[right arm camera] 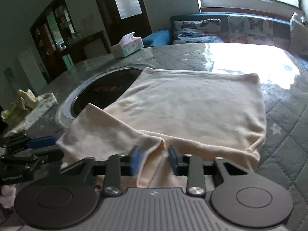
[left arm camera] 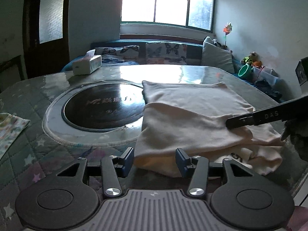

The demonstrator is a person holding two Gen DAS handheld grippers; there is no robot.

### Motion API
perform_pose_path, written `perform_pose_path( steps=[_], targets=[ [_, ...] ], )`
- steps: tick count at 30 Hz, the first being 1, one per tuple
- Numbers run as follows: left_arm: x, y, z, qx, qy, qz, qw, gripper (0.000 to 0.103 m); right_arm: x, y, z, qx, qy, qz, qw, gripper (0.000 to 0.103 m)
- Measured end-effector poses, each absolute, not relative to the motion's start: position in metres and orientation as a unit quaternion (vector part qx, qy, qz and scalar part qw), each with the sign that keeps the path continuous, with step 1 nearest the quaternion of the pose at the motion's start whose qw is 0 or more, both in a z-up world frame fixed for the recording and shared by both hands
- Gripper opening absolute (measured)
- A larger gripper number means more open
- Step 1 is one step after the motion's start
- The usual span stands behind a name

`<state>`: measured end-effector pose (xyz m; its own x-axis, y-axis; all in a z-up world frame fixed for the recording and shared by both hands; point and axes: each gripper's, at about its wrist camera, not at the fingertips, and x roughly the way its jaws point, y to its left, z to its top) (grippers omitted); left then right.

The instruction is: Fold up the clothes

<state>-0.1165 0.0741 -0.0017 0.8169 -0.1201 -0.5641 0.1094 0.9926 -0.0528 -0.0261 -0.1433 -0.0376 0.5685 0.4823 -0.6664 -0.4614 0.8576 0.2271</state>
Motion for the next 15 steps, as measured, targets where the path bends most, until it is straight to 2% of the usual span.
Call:
perform_pose_path(
  steps=[7, 15],
  targets=[
    [-0.1167, 0.0754, -0.0063, -0.008, 0.301, -0.056, 0.952, 0.052, -0.0254, -0.1415, -0.0396, 0.009, 0.379, 0.263, 0.887, 0.026],
    [-0.1159, 0.0752, -0.0089, -0.006, 0.305, -0.049, 0.951, 0.054, -0.0304, -0.1391, -0.0378, -0.008, 0.367, 0.273, 0.889, 0.007]
  ],
)
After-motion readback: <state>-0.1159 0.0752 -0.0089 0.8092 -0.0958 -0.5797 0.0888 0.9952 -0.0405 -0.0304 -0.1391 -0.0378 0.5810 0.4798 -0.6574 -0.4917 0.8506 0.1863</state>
